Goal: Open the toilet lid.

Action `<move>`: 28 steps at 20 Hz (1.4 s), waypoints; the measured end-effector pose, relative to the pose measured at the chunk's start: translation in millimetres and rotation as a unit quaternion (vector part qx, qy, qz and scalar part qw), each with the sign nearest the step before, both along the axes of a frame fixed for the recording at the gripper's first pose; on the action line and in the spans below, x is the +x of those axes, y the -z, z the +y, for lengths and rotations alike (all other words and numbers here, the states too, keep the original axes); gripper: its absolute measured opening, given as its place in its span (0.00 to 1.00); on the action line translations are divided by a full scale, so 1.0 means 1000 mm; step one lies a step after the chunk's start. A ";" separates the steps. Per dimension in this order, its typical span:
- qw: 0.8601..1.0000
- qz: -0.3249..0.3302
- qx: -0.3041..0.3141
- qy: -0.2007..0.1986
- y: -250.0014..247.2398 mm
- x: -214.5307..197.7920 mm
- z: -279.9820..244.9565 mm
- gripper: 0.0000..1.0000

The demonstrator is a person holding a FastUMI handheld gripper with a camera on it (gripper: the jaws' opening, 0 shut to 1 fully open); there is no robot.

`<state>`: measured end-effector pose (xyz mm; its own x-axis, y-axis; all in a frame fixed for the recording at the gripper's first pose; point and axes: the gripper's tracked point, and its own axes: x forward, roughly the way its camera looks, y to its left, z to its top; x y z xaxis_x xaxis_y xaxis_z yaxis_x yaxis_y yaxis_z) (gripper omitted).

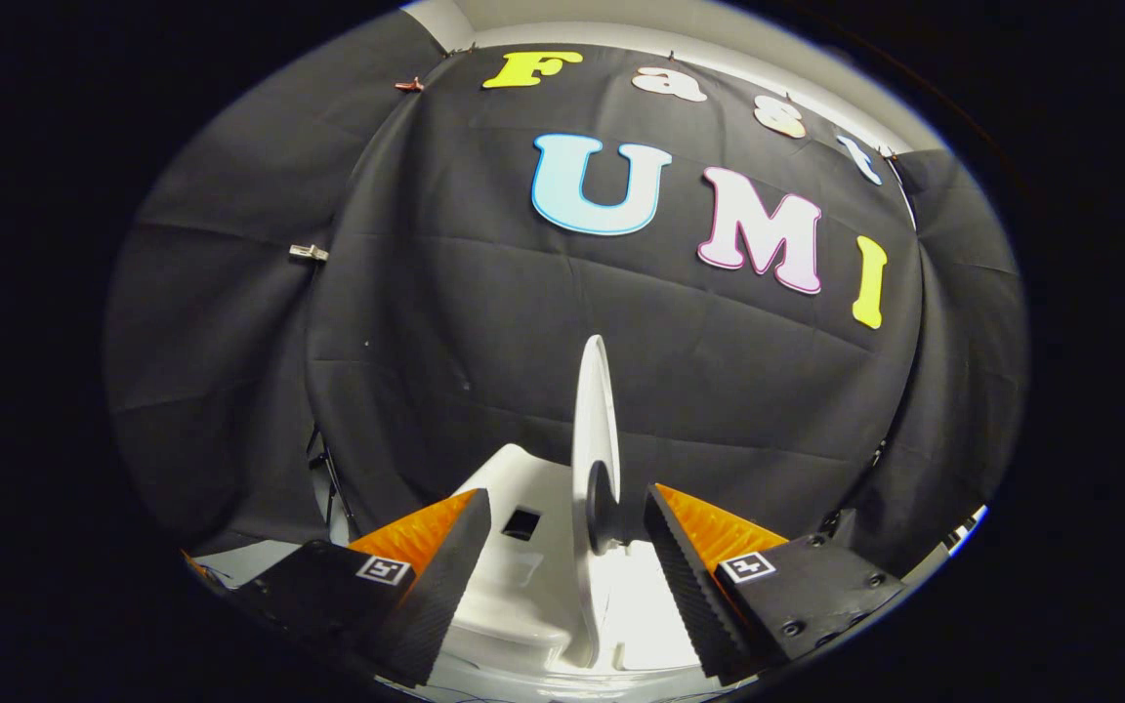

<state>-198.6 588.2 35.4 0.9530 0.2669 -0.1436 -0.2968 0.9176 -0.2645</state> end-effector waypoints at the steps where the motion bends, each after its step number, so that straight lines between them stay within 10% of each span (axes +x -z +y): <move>1: 1.000 -0.007 0.004 -0.003 -0.005 -0.002 -0.002 0.99; 13: 0.997 -0.029 0.061 -0.044 -0.054 -0.017 -0.090 0.98; 28: 0.996 -0.006 0.075 0.052 -0.026 0.080 -0.306 0.99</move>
<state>-118.3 281.7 60.9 0.9781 0.1836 -0.0976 -0.1950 0.9729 -0.1246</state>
